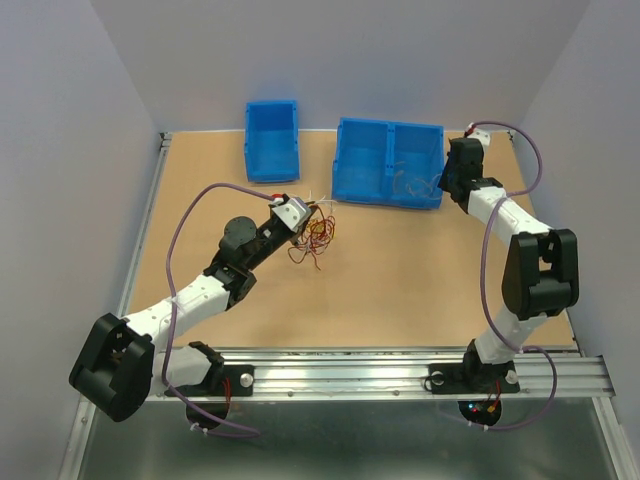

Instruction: Untangle the cables

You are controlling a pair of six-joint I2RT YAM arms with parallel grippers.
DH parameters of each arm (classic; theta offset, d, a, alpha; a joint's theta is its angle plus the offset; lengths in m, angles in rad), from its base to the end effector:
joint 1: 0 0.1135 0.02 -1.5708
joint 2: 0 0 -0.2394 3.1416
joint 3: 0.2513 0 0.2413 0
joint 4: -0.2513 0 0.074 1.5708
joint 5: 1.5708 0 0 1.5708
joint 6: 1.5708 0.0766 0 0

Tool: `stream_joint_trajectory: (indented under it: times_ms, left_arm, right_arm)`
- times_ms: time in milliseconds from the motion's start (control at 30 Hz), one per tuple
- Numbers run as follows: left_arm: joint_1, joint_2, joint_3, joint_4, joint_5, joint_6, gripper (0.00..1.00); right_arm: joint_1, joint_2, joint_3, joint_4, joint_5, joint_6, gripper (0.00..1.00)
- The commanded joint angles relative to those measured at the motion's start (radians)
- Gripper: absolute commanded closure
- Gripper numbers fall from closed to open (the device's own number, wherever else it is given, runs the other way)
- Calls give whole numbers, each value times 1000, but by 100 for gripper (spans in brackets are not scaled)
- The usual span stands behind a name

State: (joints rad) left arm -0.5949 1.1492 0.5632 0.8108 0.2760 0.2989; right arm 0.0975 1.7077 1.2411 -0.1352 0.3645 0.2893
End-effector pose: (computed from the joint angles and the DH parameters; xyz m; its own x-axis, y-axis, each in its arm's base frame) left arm 0.2317 -0.1820 0.2856 0.4000 0.0714 -0.9137 0.6712 0.6560 0.3451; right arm 0.4091 0.0126 0.2167 -0.4825 0.2206 -0.8476 0.3539 0.9344 0.0417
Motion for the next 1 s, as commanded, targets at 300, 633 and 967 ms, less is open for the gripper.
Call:
stream_joint_trajectory:
  times_ms: [300, 633, 967]
  left_arm:
    - [-8, -5, 47, 57, -9, 14, 81]
    - [-9, 10, 53, 57, -12, 17, 81]
    - [-9, 12, 56, 59, -14, 17, 81]
  right_arm:
    - [-10, -5, -6, -7, -30, -35, 99]
    - [-2, -59, -5, 25, -199, -58, 99]
    - [8, 180, 197, 51, -303, -45, 99]
